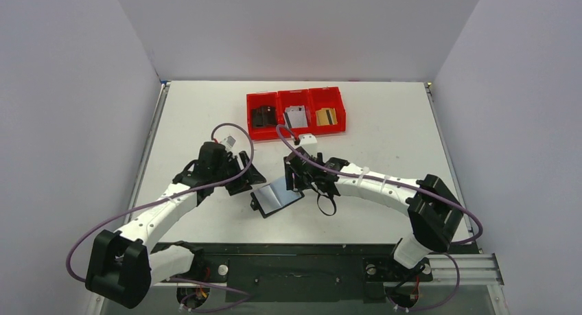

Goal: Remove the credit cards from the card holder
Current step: Place the credit card in the storage box, then remove the credit card from the card holder.

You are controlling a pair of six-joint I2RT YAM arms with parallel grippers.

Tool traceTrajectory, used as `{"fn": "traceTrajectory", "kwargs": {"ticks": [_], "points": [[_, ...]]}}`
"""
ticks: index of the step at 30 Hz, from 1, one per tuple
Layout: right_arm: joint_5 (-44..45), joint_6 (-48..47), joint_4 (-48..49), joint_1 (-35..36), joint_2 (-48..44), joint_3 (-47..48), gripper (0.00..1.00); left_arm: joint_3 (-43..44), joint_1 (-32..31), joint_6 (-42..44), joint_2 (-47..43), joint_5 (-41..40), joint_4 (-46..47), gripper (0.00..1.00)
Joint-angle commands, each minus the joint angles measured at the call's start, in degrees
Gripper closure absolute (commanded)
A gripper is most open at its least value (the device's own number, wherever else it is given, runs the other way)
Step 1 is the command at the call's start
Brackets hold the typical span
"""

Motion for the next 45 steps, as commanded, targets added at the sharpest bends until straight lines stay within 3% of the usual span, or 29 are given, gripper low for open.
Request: {"fn": "traceTrajectory", "kwargs": {"ticks": [1, 10, 17, 27, 29, 31, 33, 40, 45], "points": [[0.70, 3.69, 5.51, 1.42, -1.40, -0.90, 0.37, -0.18, -2.16, -0.26, -1.59, -7.81, -1.96, 0.37], [2.02, 5.02, 7.71, 1.16, -0.94, -3.30, 0.39, 2.91, -10.53, -0.70, 3.83, -21.28, -6.78, 0.39], [2.12, 5.90, 8.87, -0.64, -4.41, -7.26, 0.40, 5.63, -14.00, -0.43, 8.88, -24.57, -6.32, 0.62], [1.33, 5.95, 10.05, -3.74, -8.01, -11.64, 0.41, 9.90, -16.58, 3.45, 16.71, -24.23, -4.75, 0.74], [1.09, 5.92, 10.20, -4.02, -8.25, -12.15, 0.41, 11.31, -17.24, 4.57, 19.02, -23.36, -4.91, 0.81], [1.02, 5.98, 10.27, -4.20, -8.55, -12.47, 0.41, 12.49, -18.58, 6.13, 20.53, -22.47, -5.14, 0.95], [0.90, 6.04, 10.33, -4.34, -8.92, -12.81, 0.42, 13.76, -20.21, 7.89, 21.74, -22.33, -5.52, 1.00], [0.22, 6.29, 11.13, -4.62, -10.09, -14.65, 0.42, 17.04, -24.58, 12.47, 25.01, -21.38, -6.18, 1.00], [-2.12, 6.45, 14.10, -4.32, -9.91, -15.48, 0.43, 16.29, -24.91, 10.70, 24.76, -23.76, -7.58, 1.00]]}}
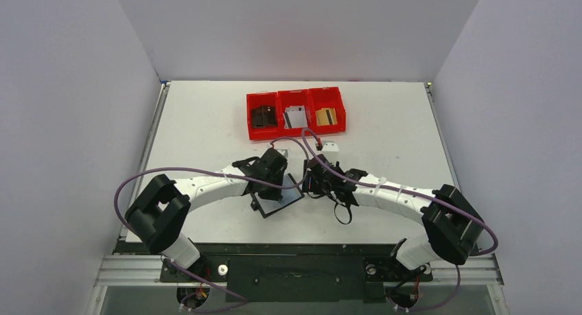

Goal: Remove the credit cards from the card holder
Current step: Remove the credit card from the card holder.

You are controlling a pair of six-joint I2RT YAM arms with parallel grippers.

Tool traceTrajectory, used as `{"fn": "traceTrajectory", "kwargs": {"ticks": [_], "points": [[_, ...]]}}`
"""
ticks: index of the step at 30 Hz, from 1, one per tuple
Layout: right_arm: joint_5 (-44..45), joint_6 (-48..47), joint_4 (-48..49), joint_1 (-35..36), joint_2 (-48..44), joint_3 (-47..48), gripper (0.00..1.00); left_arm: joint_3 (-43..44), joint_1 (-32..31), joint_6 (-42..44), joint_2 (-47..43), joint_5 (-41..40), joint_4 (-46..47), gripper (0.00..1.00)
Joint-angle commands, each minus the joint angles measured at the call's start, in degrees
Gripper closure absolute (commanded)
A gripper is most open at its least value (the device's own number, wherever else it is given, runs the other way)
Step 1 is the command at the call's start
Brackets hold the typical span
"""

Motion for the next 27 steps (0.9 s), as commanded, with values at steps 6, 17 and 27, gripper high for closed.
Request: {"fn": "traceTrajectory", "kwargs": {"ticks": [6, 17, 27], "points": [[-2.02, 0.21, 4.82, 1.74, 2.57, 2.54, 0.51, -1.13, 1.76, -3.90, -2.29, -5.75, -3.82, 1.00], [-3.03, 0.12, 5.70, 4.07, 9.20, 6.93, 0.65, -7.10, 6.82, -6.05, -9.40, -4.62, -4.37, 1.00], [-2.29, 0.23, 5.33, 5.88, 12.26, 9.01, 0.74, -11.24, 9.52, -6.85, -7.63, -1.29, 0.21, 1.00]]}}
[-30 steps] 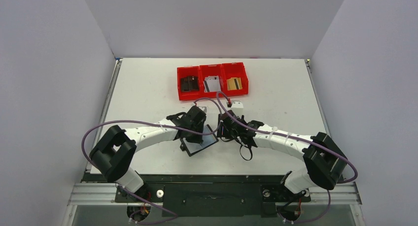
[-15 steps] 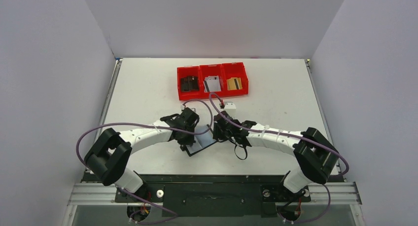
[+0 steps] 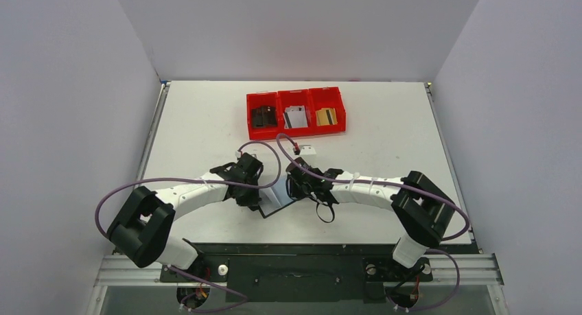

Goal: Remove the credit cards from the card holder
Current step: Remove the credit card from the card holder.

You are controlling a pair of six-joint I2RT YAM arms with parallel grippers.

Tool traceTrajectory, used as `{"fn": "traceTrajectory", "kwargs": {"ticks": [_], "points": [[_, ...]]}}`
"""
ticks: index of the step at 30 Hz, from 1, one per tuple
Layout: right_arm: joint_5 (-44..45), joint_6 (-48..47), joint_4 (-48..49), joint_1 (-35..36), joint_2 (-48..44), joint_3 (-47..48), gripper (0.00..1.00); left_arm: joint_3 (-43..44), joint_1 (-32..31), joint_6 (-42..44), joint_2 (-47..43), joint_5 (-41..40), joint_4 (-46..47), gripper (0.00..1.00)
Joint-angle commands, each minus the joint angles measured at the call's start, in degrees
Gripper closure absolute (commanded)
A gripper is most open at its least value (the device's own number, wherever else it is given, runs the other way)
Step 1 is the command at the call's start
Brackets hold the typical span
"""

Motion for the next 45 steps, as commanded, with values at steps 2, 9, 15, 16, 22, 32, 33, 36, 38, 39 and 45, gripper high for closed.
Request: {"fn": "traceTrajectory", "kwargs": {"ticks": [2, 9, 15, 16, 22, 32, 33, 36, 38, 39, 45], "points": [[1.60, 0.08, 1.43, 1.04, 1.22, 3.01, 0.76, -0.86, 1.18, -0.72, 0.61, 1.79, 3.64, 1.00], [3.57, 0.39, 1.09, 1.32, 3.44, 3.09, 0.82, -1.36, 2.34, -0.48, 1.39, 3.30, 4.98, 1.00], [3.36, 0.26, 1.08, 2.32, 5.18, 3.82, 0.88, -1.29, 2.47, -0.23, 1.91, 3.81, 5.58, 1.00], [3.29, 0.25, 1.07, 2.50, 5.35, 4.06, 0.88, -1.21, 2.51, -0.22, 1.95, 3.81, 5.65, 1.00], [2.75, 0.44, 0.74, 4.70, 6.75, 5.71, 0.89, -1.17, 2.58, -0.21, 2.16, 3.81, 5.85, 1.00], [-2.63, 1.63, 5.04, 5.44, 6.97, 4.90, 0.90, -1.31, 2.86, -0.05, 2.05, 5.13, 6.22, 1.00], [-3.48, 1.82, 6.17, 5.37, 7.08, 4.77, 0.90, -1.32, 2.86, -0.08, 1.97, 5.37, 6.23, 1.00], [-7.21, 3.22, 8.79, 5.04, 7.48, 3.91, 0.90, -1.33, 2.91, 0.03, 1.84, 5.64, 6.40, 1.00], [-9.12, 4.46, 11.16, 4.69, 7.38, 2.91, 0.90, -1.37, 2.95, 0.06, 1.80, 5.84, 6.50, 1.00], [-10.40, 4.81, 13.01, 4.56, 7.29, 2.10, 0.90, -1.34, 3.00, 0.10, 1.81, 6.01, 6.54, 1.00], [-12.58, 6.97, 16.62, 3.46, 5.14, 0.24, 0.91, -1.41, 3.12, 0.31, 1.83, 6.47, 6.91, 1.00]]}}
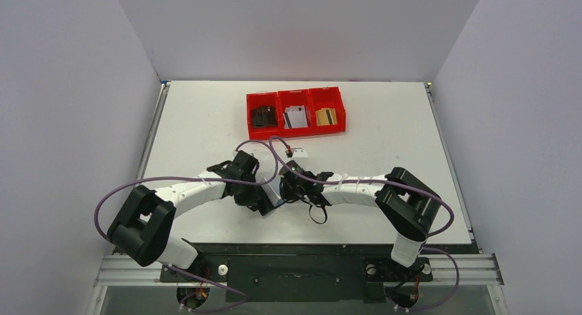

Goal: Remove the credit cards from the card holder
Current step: Remove the credit card from the card holder.

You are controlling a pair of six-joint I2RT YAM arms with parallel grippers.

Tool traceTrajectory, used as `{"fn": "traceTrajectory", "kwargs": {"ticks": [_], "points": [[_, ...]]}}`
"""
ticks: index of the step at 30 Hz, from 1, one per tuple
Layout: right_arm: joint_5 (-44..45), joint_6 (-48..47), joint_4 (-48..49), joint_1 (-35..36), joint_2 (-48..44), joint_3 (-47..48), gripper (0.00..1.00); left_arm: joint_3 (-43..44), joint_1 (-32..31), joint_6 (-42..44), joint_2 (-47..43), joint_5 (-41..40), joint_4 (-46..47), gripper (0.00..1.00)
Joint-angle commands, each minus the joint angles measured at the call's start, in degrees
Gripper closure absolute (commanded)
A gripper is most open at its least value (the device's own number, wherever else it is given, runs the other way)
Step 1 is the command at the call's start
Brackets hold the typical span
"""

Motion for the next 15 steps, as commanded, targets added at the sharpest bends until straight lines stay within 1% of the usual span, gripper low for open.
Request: {"fn": "traceTrajectory", "kwargs": {"ticks": [1, 8, 11, 15], "points": [[-10.42, 4.33, 9.15, 1.17, -1.31, -1.22, 0.91, -0.80, 0.05, 0.12, 1.38, 1.81, 5.48, 1.00], [-10.05, 4.90, 9.31, 1.26, -3.30, -2.43, 0.91, -0.26, 0.46, 0.62, 2.06, 1.98, 5.77, 1.00], [-9.24, 4.65, 8.54, 1.60, -3.56, -3.06, 0.91, 1.26, 0.65, 0.66, 1.42, 1.74, 3.86, 1.00], [-8.13, 3.86, 7.09, 2.35, -3.95, -2.48, 0.91, 3.44, 0.86, 0.67, -1.56, 0.73, 0.14, 1.00]]}}
